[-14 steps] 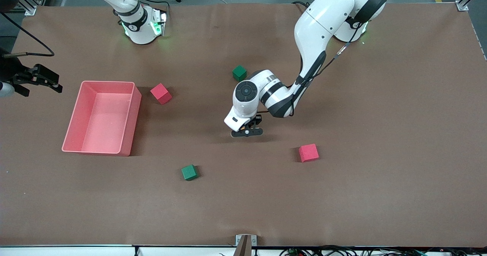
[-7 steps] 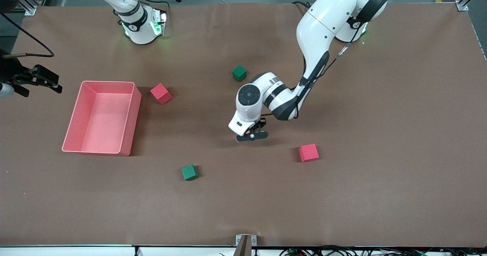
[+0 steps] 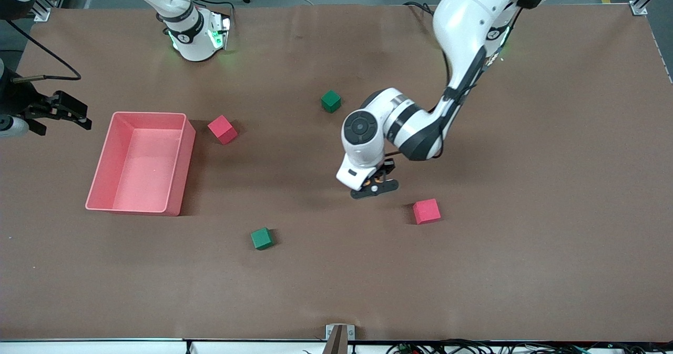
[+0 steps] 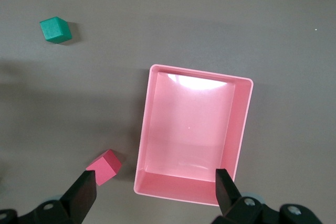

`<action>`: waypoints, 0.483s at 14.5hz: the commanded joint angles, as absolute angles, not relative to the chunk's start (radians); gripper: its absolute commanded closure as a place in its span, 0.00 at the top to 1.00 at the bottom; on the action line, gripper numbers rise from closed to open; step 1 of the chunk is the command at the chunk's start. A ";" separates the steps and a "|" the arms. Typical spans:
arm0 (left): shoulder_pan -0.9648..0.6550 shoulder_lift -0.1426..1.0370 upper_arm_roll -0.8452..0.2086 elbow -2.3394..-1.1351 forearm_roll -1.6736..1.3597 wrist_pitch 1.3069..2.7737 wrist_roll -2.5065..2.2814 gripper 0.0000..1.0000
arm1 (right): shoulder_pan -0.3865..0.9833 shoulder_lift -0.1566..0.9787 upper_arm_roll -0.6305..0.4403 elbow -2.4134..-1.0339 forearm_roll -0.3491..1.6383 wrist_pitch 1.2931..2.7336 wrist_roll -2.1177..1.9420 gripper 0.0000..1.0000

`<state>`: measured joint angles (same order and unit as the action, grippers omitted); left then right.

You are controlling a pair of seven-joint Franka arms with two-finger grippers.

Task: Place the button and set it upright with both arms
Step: 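Lift the button with the left gripper and carry it aside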

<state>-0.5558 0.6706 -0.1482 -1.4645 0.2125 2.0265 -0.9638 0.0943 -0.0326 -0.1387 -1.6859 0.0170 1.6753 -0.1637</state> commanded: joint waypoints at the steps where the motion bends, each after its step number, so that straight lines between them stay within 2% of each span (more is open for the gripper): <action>1: -0.459 0.499 -0.153 -1.646 0.225 2.033 -0.876 0.00 | 0.075 -0.021 -0.121 -1.683 0.025 1.686 -0.175 1.00; 7: -0.234 0.303 -0.166 -1.851 0.221 2.037 -0.564 0.00 | 0.077 -0.021 -0.123 -1.681 0.025 1.684 -0.176 1.00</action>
<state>-0.2908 0.4099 -0.1511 -1.7270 0.2136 2.0212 -0.6532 0.0939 -0.0200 -0.1350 -1.6859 0.0170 1.6849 -0.1637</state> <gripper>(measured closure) 0.652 0.000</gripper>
